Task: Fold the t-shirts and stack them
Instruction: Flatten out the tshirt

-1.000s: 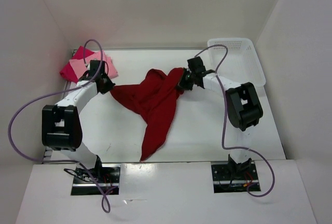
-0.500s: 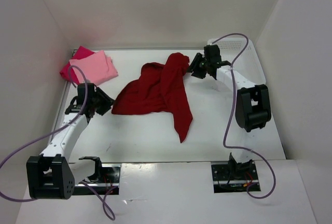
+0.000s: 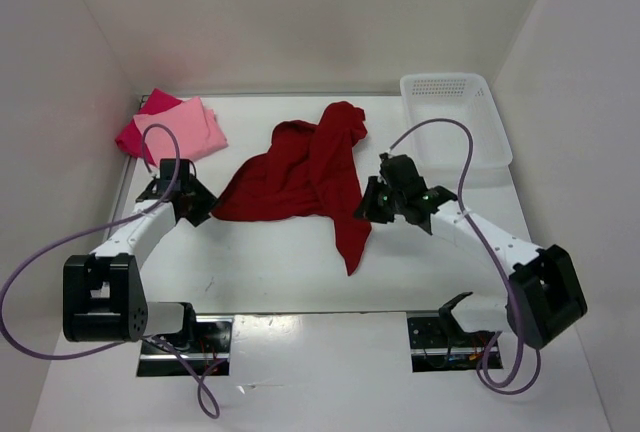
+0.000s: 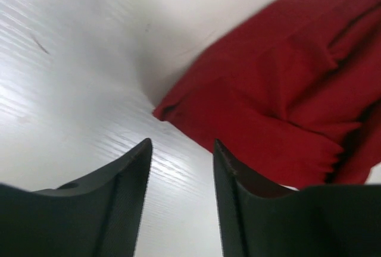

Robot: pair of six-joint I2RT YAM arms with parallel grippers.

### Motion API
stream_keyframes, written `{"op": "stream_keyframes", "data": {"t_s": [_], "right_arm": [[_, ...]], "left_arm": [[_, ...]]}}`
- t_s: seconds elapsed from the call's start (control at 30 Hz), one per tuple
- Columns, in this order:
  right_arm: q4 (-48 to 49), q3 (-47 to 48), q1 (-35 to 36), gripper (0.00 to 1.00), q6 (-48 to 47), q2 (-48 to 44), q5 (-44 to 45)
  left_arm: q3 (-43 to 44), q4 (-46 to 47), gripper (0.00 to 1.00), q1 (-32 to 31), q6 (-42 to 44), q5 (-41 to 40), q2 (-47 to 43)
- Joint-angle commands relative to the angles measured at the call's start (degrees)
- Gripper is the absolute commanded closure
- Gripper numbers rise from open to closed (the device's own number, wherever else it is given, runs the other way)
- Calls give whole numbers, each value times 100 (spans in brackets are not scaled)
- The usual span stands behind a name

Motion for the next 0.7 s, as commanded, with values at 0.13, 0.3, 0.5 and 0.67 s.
{"op": "stream_keyframes", "data": {"t_s": [0.13, 0.3, 0.5, 0.67], "right_arm": [[-6, -597, -8, 78, 175, -561, -107], [206, -676, 132, 69, 324, -350, -302], [-356, -377, 1116, 59, 324, -34, 489], [-638, -263, 1469, 55, 447, -34, 1008]], "left_arm": [[-191, 124, 54, -77, 268, -743, -279], [-114, 608, 48, -77, 470, -849, 543], [90, 994, 50, -130, 400, -902, 1187], [221, 1048, 59, -130, 347, -955, 1320]]}}
